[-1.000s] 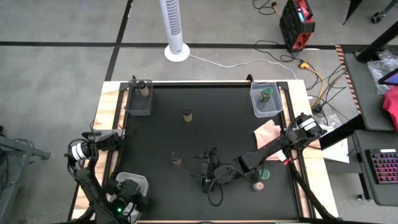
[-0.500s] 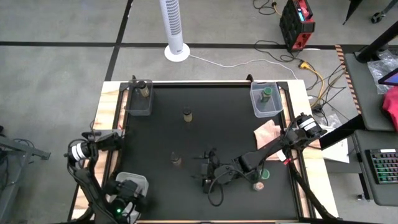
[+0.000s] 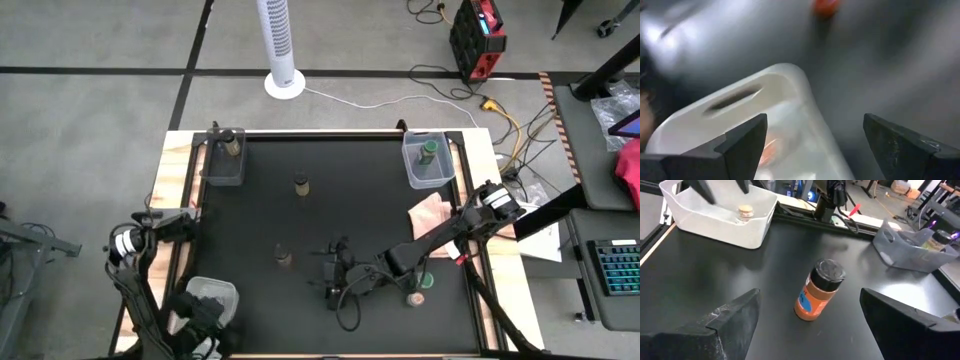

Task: Sort spices by type
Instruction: Put the green spice bottle into the transparent bin

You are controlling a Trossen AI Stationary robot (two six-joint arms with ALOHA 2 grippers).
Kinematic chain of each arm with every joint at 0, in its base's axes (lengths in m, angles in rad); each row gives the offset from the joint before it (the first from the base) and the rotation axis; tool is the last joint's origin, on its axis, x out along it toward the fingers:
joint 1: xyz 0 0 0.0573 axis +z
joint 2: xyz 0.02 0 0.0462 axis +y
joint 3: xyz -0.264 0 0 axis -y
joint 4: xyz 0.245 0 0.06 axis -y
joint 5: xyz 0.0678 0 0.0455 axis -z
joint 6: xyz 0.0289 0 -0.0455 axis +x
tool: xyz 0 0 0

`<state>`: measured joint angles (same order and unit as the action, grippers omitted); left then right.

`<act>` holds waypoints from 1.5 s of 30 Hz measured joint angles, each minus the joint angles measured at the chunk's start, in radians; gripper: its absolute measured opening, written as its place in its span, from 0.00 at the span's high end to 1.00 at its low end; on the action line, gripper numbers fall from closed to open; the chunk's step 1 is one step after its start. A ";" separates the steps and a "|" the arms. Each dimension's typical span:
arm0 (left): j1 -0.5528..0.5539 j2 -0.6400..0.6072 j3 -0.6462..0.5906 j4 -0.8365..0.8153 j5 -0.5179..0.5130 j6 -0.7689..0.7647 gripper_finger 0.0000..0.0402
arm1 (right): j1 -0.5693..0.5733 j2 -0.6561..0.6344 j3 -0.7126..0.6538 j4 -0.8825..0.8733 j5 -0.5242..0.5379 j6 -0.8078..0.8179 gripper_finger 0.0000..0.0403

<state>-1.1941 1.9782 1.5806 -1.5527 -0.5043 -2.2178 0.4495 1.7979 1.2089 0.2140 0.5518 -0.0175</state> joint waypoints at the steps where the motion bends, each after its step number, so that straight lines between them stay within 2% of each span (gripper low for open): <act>1: 0.002 0.002 0.016 -0.002 -0.056 0.014 0.22 | 0.003 -0.009 -0.001 -0.007 0.000 -0.004 0.18; 5: 0.016 0.003 0.090 -0.019 -0.263 0.063 0.22 | 0.027 -0.044 -0.009 -0.034 0.001 -0.031 0.21; 8: 0.038 0.004 0.133 -0.013 -0.419 0.175 0.22 | 0.053 -0.080 -0.028 -0.031 0.001 -0.060 0.22; 12: 0.091 0.004 0.148 -0.004 -0.540 0.321 0.22 | 0.072 -0.141 -0.065 -0.048 0.000 -0.083 0.21; 20: 0.194 0.004 0.138 -0.004 -0.596 0.565 0.22 | 0.081 -0.305 -0.196 -0.140 0.006 0.049 0.16; 26: 0.206 -0.027 0.087 -0.018 -0.662 0.646 0.24 | 0.109 -0.418 -0.298 -0.213 0.102 0.248 0.14; 31: 0.215 -0.080 -0.015 -0.018 -0.689 0.682 0.29 | 0.116 -0.448 -0.356 -0.234 0.167 0.368 0.14; 38: 0.283 -0.246 -0.185 -0.006 -0.772 0.662 0.35 | 0.079 -0.452 -0.363 -0.244 0.238 0.410 0.15; 41: 0.338 -0.347 -0.256 0.018 -0.771 0.740 0.38 | 0.037 -0.469 -0.360 -0.242 0.234 0.409 0.15; 45: 0.426 -0.489 -0.360 0.170 -0.771 0.929 0.41 | -0.041 -0.486 -0.354 -0.256 0.206 0.361 0.15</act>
<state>-0.7683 1.4895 1.2210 -1.3823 -1.2755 -1.2883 0.4087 1.3114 0.8549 -0.0422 0.7577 0.3431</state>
